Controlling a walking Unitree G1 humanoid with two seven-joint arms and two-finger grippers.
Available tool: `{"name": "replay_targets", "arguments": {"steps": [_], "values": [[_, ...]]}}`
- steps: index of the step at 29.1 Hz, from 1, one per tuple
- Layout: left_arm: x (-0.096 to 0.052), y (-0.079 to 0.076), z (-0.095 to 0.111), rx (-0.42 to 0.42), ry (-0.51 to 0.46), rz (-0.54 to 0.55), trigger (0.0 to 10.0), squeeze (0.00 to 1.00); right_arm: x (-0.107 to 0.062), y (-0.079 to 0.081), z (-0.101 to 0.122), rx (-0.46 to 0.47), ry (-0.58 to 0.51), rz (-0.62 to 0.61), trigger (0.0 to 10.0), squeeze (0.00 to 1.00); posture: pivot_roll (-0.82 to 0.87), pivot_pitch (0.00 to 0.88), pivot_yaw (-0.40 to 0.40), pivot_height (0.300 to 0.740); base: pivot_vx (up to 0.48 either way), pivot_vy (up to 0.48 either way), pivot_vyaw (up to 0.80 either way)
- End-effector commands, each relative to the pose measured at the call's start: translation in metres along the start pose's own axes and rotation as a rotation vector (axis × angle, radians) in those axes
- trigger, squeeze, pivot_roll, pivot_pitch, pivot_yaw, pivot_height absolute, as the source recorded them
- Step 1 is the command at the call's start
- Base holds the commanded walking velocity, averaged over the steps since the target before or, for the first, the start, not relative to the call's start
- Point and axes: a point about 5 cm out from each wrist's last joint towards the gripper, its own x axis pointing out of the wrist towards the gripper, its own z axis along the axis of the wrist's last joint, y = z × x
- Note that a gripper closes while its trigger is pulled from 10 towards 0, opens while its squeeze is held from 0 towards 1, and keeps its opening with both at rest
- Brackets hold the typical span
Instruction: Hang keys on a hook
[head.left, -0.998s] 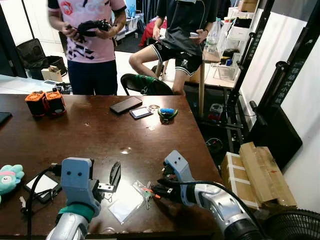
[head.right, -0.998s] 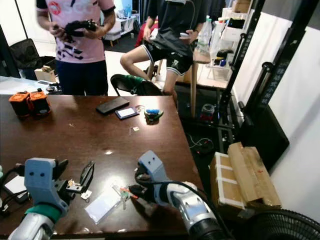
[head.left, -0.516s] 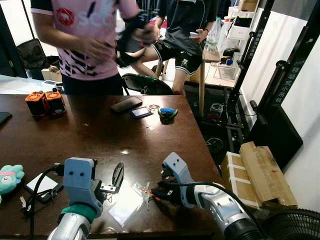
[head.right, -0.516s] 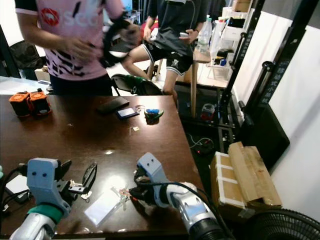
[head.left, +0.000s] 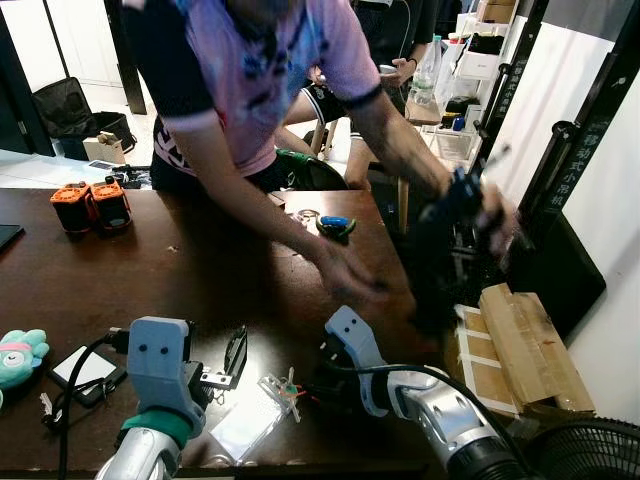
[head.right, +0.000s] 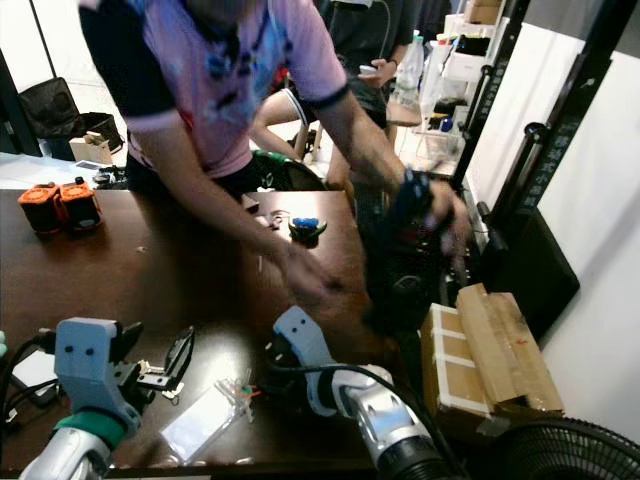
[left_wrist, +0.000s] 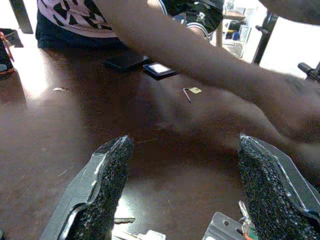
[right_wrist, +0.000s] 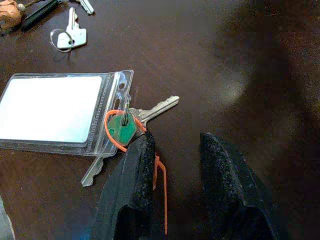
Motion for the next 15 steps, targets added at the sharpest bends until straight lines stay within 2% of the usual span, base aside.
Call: {"name": "replay_targets", "arguments": {"steps": [1, 2, 4, 5, 6, 8, 15], "values": [[-0.0031, -0.0012, -0.0009, -0.001, 0.013, -0.012, 10.0, 0.0, 0.0023, 0.003, -0.0052, 0.016, 0.022, 0.013, 3.8, 0.0, -0.13, 0.015, 0.042, 0.74, 0.0, 0.0, 0.0], [-0.0032, -0.0014, -0.001, 0.001, 0.014, -0.015, 10.0, 0.0, 0.0021, 0.0032, -0.0053, 0.018, 0.021, 0.013, 3.1, 0.0, -0.13, 0.015, 0.042, 0.74, 0.0, 0.0, 0.0], [-0.0032, -0.0014, -0.001, 0.001, 0.014, -0.015, 10.0, 0.0, 0.0021, 0.0032, -0.0053, 0.018, 0.021, 0.013, 3.1, 0.0, -0.13, 0.015, 0.042, 0.74, 0.0, 0.0, 0.0], [-0.0035, -0.0014, -0.0012, 0.002, 0.015, -0.017, 10.0, 0.0, 0.0019, 0.0034, -0.0057, 0.019, 0.02, 0.014, 2.3, 0.0, -0.14, 0.009, 0.045, 0.74, 0.0, 0.0, 0.0], [-0.0035, -0.0014, -0.0012, 0.002, 0.015, -0.017, 10.0, 0.0, 0.0019, 0.0034, -0.0057, 0.019, 0.02, 0.014, 2.3, 0.0, -0.14, 0.009, 0.045, 0.74, 0.0, 0.0, 0.0], [-0.0033, -0.0013, -0.0014, 0.005, 0.017, -0.019, 10.0, 0.0, 0.0012, 0.0035, -0.0064, 0.023, 0.018, 0.014, 0.0, 0.0, -0.14, 0.011, 0.047, 0.74, 0.0, 0.0, 0.0], [-0.003, -0.0025, -0.0026, 0.001, 0.02, -0.02, 10.0, 0.0, 0.0001, 0.0029, -0.0065, 0.035, 0.013, 0.009, 0.0, 0.0, -0.14, 0.019, 0.053, 0.74, 0.0, 0.0, 0.0]]}}
